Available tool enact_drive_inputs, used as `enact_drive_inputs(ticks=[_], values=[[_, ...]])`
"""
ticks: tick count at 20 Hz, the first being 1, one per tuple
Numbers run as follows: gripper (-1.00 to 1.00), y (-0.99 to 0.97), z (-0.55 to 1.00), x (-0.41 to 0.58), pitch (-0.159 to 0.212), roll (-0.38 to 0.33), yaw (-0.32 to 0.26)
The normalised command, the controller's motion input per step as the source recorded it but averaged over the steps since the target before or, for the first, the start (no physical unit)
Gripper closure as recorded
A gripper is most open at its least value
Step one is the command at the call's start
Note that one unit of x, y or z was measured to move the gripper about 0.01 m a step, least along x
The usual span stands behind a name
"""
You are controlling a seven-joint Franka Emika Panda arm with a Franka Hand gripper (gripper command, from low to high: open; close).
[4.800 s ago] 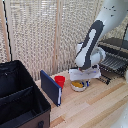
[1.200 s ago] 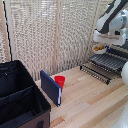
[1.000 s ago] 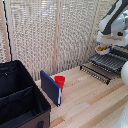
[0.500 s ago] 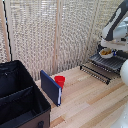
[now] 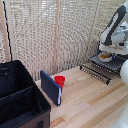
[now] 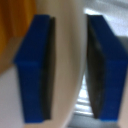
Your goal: Gently stretch your hand towards the oven tray's handle, obtaining a firm grip, and draw it cautiously out of the oven. Transition your grip to the hot dog bowl, gingerly seizing the edge, and elevate it from the surface. Hover the bowl over the tray, delicately lower it, and temper your grip, establishing the bowl's equilibrium.
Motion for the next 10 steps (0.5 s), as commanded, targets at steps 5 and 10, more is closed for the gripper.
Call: enact_drive_inputs(ticks=[5, 10], values=[[-1.0, 0.01, 0.61, 0.221, 0.031, -0.063, -0.056], [-1.0, 0.2, 0.64, 0.099, 0.109, 0.0, -0.027]])
